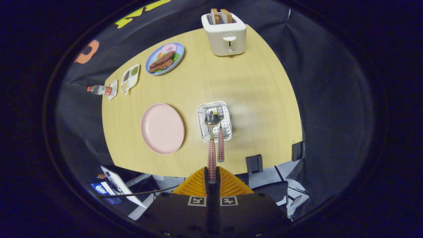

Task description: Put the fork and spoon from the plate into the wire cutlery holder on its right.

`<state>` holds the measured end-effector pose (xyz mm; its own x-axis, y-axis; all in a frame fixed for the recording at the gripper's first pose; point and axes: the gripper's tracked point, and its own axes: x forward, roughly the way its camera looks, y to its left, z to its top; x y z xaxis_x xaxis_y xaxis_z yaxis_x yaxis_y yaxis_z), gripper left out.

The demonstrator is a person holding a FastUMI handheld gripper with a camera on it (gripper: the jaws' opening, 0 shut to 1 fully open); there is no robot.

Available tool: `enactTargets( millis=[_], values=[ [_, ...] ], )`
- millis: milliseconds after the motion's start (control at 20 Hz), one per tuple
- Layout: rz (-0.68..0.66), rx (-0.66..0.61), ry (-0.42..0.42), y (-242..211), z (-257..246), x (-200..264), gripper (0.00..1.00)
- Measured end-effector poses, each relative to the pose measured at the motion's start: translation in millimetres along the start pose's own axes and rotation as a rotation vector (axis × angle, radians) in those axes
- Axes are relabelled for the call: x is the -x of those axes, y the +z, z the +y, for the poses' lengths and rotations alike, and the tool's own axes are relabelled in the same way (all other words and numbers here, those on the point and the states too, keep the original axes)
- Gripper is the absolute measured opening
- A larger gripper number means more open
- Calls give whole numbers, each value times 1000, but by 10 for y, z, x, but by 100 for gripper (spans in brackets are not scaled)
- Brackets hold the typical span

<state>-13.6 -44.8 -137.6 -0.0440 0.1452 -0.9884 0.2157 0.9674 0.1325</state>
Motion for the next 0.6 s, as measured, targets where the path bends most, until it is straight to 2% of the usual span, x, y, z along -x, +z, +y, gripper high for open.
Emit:
enactTargets(
  millis=[200, 400, 450, 500, 600],
  values=[
    [68, -17, -31, 133, -4, -240, 0],
    [74, -40, -18, 261, 69, -393, 1],
    [72, -50, -6, 263, 86, -416, 3],
    [66, -49, 0, 260, 90, -413, 10],
    [24, -36, 6, 288, 66, -386, 17]
  ],
)
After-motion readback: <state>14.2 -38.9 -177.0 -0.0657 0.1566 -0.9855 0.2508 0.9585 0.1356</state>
